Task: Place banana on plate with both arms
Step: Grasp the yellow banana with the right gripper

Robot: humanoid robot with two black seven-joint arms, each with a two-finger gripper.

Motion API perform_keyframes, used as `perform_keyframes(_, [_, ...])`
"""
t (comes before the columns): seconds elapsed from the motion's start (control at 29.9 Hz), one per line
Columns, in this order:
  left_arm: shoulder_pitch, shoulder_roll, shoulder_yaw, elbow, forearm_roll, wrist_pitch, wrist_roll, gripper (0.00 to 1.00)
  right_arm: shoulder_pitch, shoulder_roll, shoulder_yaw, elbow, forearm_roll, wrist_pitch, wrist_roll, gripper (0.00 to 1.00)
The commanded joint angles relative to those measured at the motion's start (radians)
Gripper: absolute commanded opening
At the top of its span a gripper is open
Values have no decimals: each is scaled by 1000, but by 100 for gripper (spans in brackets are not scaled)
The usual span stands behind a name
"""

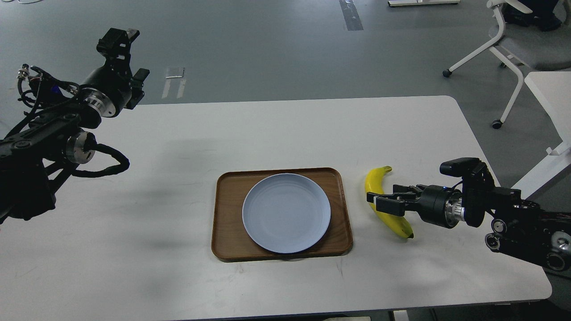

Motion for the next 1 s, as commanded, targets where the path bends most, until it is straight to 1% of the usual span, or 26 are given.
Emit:
perform_keyframes(0.0, [9, -3, 0, 0, 0, 9, 0, 98, 7, 23, -3, -40, -28, 0, -6, 92])
perform_keyframes(0.03, [9, -5, 0, 0, 0, 12, 0, 98, 8, 34, -4, -63, -61, 0, -12, 88])
perform_keyframes(0.07, [9, -5, 0, 0, 0, 12, 0, 98, 11, 42, -4, -85, -103, -1, -14, 81])
perform_keyframes(0.1, [10, -6, 0, 0, 0, 12, 0, 98, 13, 49, -4, -95, -130, -1, -14, 71])
perform_keyframes(0.13, [12, -6, 0, 0, 0, 12, 0, 98, 14, 51, -4, -97, -134, -1, -14, 68])
perform_keyframes(0.17, [13, -6, 0, 0, 0, 14, 0, 98, 20, 54, -4, -97, -134, -3, -15, 64])
perform_keyframes(0.2, [13, -6, 0, 0, 0, 14, 0, 98, 20, 54, -4, -97, -134, -3, -15, 63])
perform_keyframes(0.23, [15, -6, 1, 0, 0, 14, 0, 98, 22, 60, -4, -97, -135, -1, -15, 56])
perform_keyframes(0.3, [21, -6, 1, 0, 0, 14, 0, 98, 26, 72, -16, -97, -135, -1, -17, 51])
perform_keyframes(0.33, [27, -6, 1, 0, 0, 14, 0, 98, 34, 81, -36, -99, -135, -1, -17, 43])
perform_keyframes(0.37, [29, -5, 0, 0, 0, 14, 0, 98, 45, 91, -52, -102, -135, -3, -15, 38])
perform_keyframes(0.4, [29, -5, 0, 0, 0, 14, 0, 98, 49, 94, -59, -103, -135, -3, -15, 36])
perform_keyframes(0.5, [29, -2, 0, 0, 0, 14, 0, 98, 56, 101, -67, -109, -134, -3, -15, 33])
perform_keyframes(0.57, [30, -2, 0, 0, 0, 14, 0, 98, 57, 109, -69, -112, -134, -3, -12, 25])
perform_keyframes(0.6, [30, -2, 1, 0, 0, 14, 0, 98, 57, 112, -69, -114, -134, -3, -11, 23])
perform_keyframes(0.7, [30, -3, 1, 0, 0, 14, 0, 98, 57, 115, -69, -115, -134, -3, -9, 22])
perform_keyframes(0.74, [30, -3, 1, 0, 0, 14, 0, 98, 57, 114, -69, -115, -134, -3, -8, 20])
perform_keyframes(0.8, [32, -3, 1, 0, 2, 14, 0, 98, 59, 114, -69, -114, -132, -4, -5, 18])
perform_keyframes(0.84, [32, -5, 1, 0, 0, 14, 0, 98, 59, 112, -69, -112, -132, -4, -5, 16])
perform_keyframes(0.9, [32, -5, 1, 0, 0, 16, 0, 98, 59, 109, -69, -109, -131, -4, -5, 13])
perform_keyframes(0.97, [32, -5, 1, 0, 0, 16, 0, 98, 62, 105, -67, -106, -131, -6, -3, 7])
